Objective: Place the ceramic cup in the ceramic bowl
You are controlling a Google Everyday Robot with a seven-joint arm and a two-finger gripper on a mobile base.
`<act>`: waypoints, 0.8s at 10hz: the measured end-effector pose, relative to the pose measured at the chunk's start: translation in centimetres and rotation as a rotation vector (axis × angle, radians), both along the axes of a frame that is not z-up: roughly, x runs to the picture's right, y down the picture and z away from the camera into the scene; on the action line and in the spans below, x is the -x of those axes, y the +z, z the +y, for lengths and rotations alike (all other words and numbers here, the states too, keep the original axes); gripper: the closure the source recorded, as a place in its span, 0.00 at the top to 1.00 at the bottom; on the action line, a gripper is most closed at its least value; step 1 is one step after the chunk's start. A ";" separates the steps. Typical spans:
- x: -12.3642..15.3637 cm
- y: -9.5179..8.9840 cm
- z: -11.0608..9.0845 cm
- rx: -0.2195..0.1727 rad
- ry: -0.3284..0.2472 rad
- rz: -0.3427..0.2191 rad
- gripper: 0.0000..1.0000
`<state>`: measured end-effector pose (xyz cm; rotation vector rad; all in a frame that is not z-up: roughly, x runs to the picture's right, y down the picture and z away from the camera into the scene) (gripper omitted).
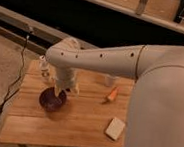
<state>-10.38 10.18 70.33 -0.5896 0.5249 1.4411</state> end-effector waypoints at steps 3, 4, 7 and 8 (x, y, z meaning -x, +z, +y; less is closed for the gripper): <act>0.0 0.0 0.0 0.000 0.000 0.000 0.65; 0.0 0.0 0.0 0.000 0.000 0.000 0.65; -1.8 1.0 -0.2 0.034 -0.042 0.030 0.65; -3.5 2.0 -0.8 0.050 -0.074 0.062 0.65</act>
